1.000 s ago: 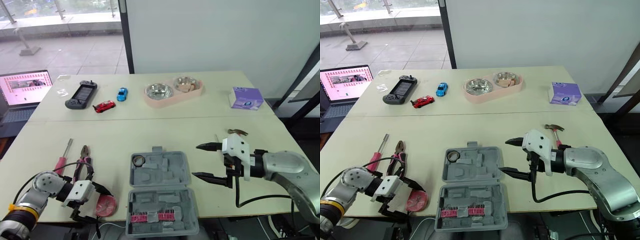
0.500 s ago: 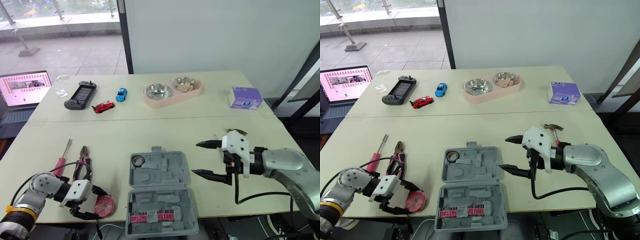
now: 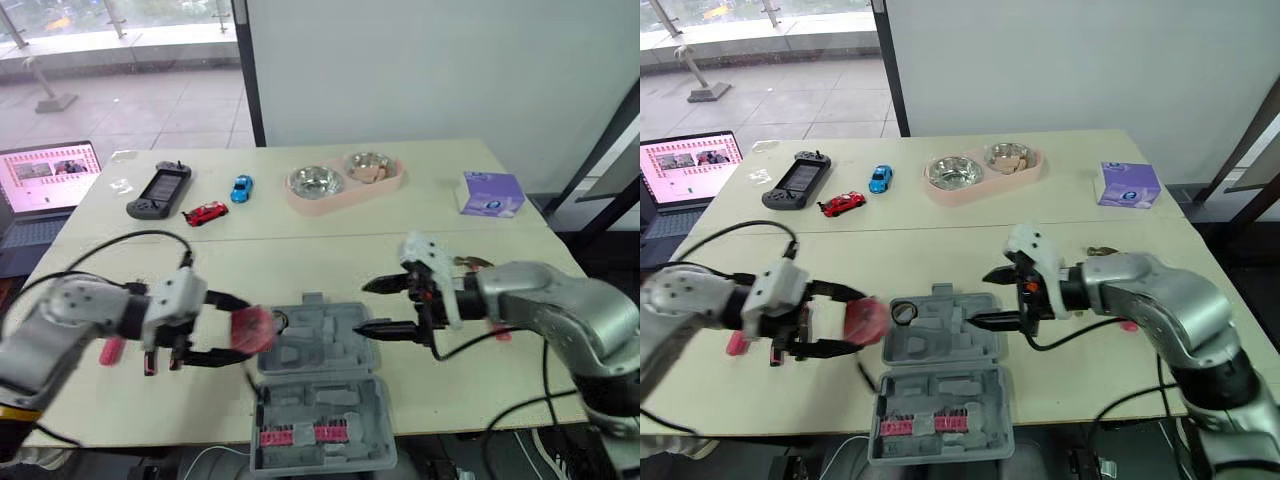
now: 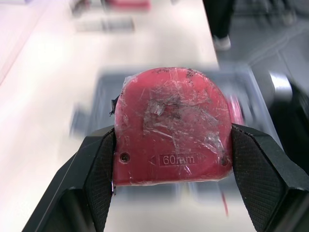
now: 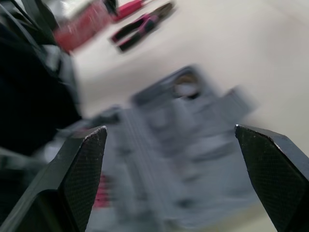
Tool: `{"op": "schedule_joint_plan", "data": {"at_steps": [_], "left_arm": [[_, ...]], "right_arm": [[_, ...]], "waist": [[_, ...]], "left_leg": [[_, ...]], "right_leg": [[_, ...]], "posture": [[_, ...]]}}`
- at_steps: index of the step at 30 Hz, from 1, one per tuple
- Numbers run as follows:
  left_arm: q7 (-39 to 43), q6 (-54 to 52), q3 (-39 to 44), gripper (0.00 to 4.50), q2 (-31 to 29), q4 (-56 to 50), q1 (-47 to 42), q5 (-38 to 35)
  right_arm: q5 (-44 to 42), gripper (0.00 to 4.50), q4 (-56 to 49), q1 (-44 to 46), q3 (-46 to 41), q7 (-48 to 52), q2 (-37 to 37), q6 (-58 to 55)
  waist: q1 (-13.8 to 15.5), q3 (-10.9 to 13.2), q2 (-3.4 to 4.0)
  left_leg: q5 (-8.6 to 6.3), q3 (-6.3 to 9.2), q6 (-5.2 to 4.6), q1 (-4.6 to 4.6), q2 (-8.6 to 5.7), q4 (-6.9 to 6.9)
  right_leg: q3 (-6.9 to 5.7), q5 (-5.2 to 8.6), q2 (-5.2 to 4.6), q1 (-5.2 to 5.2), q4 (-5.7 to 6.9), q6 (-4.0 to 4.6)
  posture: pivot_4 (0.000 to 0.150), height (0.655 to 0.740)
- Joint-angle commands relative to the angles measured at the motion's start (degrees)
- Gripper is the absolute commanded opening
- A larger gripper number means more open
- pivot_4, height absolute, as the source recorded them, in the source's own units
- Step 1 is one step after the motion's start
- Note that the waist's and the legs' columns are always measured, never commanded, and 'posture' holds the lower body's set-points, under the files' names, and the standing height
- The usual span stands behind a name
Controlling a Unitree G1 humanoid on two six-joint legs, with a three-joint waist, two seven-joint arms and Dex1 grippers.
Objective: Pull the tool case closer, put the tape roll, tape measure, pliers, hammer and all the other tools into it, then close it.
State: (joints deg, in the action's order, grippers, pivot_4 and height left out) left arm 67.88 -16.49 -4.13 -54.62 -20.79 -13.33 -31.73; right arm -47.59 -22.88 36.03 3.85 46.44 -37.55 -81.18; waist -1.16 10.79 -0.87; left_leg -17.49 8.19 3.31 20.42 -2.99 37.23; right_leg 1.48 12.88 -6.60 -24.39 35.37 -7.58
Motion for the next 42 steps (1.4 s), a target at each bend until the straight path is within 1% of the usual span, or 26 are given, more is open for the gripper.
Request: {"op": "schedule_joint_plan", "data": {"at_steps": [1,3,7,9,12,14,22,25,30,31,32,35,36,37,38,40,42], "left_arm": [[-5.0,-0.4,-3.1,2.92,3.3,-3.0,-2.2,5.7],[-6.9,0.5,-4.8,2.92,5.3,-3.0,-2.6,9.1],[-8.5,1.0,-6.1,2.92,7.2,-3.8,-2.0,12.6],[-9.4,0.3,-6.0,2.92,8.2,-4.4,-1.7,12.8],[-10.5,-0.2,-6.3,2.92,9.8,-5.1,-2.0,13.6],[-11.1,-0.6,-6.9,2.92,11.0,-5.4,-2.2,14.0],[-11.8,-1.4,-8.2,2.92,13.8,-5.8,-2.8,15.0],[-11.6,-1.2,-8.0,2.92,13.9,-5.2,-3.0,15.3],[-11.5,-0.7,-8.0,2.92,14.3,-4.1,-3.7,15.8],[-11.6,-0.6,-8.1,2.92,14.5,-3.9,-3.7,15.9],[-11.7,-0.5,-8.1,2.92,14.7,-3.8,-3.7,16.1],[-11.6,-0.7,-8.0,2.92,15.3,-3.6,-3.4,15.6],[-11.6,-0.9,-7.8,3.95,15.5,-3.5,-3.4,15.4],[-11.4,-1.3,-7.6,4.37,15.6,-3.5,-3.2,14.8],[-10.8,-1.8,-7.3,4.5,15.6,-3.8,-2.7,13.8],[-10.2,-2.4,-6.2,4.5,15.7,-4.0,-2.1,12.1],[-10.1,-3.2,-3.2,4.5,15.7,-4.5,-1.9,8.8]], "right_arm": [[-13.4,4.5,11.8,4.2,-2.8,-9.1,4.8,-11.3],[-23.4,4.5,19.5,5.8,-0.9,-16.4,4.0,-11.3],[-43.2,4.5,31.6,9.1,1.3,-30.4,3.2,-11.3],[-49.8,4.5,33.3,9.8,2.7,-36.5,2.4,-10.7],[-62.7,4.5,32.3,8.7,8.1,-46.7,-0.1,-4.3],[-65.3,4.5,31.7,8.1,9.2,-49.6,0.1,-1.8],[-65.4,4.5,30.4,7.0,7.8,-53.8,2.7,1.6],[-65.4,3.56,29.9,6.6,7.4,-54.2,2.8,1.8],[-65.4,0.98,29.5,6.2,6.6,-54.4,3.2,2.3],[-65.4,0.55,29.4,6.0,6.3,-54.4,3.5,2.4],[-65.4,0.43,29.4,5.9,6.1,-54.6,3.7,2.6],[-65.4,0.43,29.7,5.7,4.6,-54.9,4.3,3.0],[-65.4,0.43,30.0,5.7,4.2,-55.0,4.4,3.1],[-65.4,0.43,30.1,5.7,3.7,-55.1,4.5,3.0],[-65.4,0.43,30.4,5.6,3.1,-55.0,4.3,2.8],[-65.4,0.43,30.7,5.4,2.4,-54.7,3.4,2.3],[-65.4,0.43,32.5,4.6,1.2,-53.8,0.5,1.1]], "waist": [[0.2,0.0,0.0],[0.4,0.0,0.01],[0.3,0.0,0.0],[0.1,0.0,0.0],[0.2,0.0,0.01],[0.1,0.0,0.0],[0.2,0.0,0.01],[0.2,0.0,0.01],[0.2,0.0,0.01],[0.2,0.0,0.01],[0.2,0.0,0.01],[0.2,0.0,0.01],[0.2,0.0,0.01],[0.1,0.0,0.01],[0.2,0.0,0.01],[0.2,0.0,0.01],[0.2,0.0,0.01]], "left_leg": [[0.01,0.0,0.02,0.02,0.0,0.0],[0.01,-0.01,0.02,0.04,-0.03,0.0],[0.01,-0.01,0.02,0.15,-0.08,-0.04],[0.01,-0.03,0.01,0.16,-0.08,-0.05],[0.01,0.0,0.01,0.15,-0.06,-0.06],[0.01,-0.02,0.01,0.16,-0.06,-0.02],[0.01,-0.02,0.0,0.18,-0.07,0.04],[0.01,-0.03,0.0,0.18,-0.07,0.05],[0.01,-0.03,0.0,0.18,-0.07,0.05],[0.01,-0.03,0.0,0.18,-0.07,0.05],[0.01,-0.03,0.0,0.17,-0.07,0.05],[0.01,-0.03,0.0,0.18,-0.07,0.04],[0.01,-0.03,0.0,0.18,-0.07,0.04],[0.01,-0.03,0.0,0.18,-0.07,0.04],[0.01,-0.03,0.0,0.18,-0.07,0.05],[0.01,-0.03,0.0,0.18,-0.07,0.04],[0.01,-0.02,0.0,0.18,-0.07,0.04]], "right_leg": [[0.0,-0.01,0.0,-0.01,0.0,0.01],[0.01,-0.02,-0.03,-0.02,-0.05,0.03],[0.01,-0.03,-0.1,-0.07,-0.16,0.02],[0.01,-0.04,-0.1,-0.09,-0.17,0.0],[0.0,-0.04,-0.09,-0.1,-0.13,-0.01],[0.0,-0.07,-0.09,-0.1,-0.13,-0.06],[0.01,-0.11,-0.08,-0.08,-0.12,-0.12],[0.01,-0.11,-0.09,-0.08,-0.12,-0.12],[0.01,-0.11,-0.09,-0.09,-0.12,-0.12],[0.01,-0.11,-0.09,-0.08,-0.12,-0.12],[0.01,-0.11,-0.09,-0.08,-0.12,-0.12],[0.01,-0.11,-0.09,-0.08,-0.12,-0.12],[0.01,-0.11,-0.09,-0.08,-0.12,-0.12],[0.02,-0.11,-0.09,-0.08,-0.12,-0.12],[0.01,-0.11,-0.09,-0.08,-0.12,-0.12],[0.01,-0.11,-0.09,-0.08,-0.12,-0.12],[0.01,-0.11,-0.09,-0.08,-0.12,-0.12]], "posture": [[0.15,0.736],[0.15,0.736],[0.15,0.736],[0.15,0.736],[0.15,0.736],[0.15,0.736],[0.15,0.736],[0.15,0.736],[0.15,0.736],[0.15,0.736],[0.15,0.736],[0.15,0.736],[0.15,0.736],[0.15,0.736],[0.15,0.736],[0.15,0.736],[0.15,0.736]]}}
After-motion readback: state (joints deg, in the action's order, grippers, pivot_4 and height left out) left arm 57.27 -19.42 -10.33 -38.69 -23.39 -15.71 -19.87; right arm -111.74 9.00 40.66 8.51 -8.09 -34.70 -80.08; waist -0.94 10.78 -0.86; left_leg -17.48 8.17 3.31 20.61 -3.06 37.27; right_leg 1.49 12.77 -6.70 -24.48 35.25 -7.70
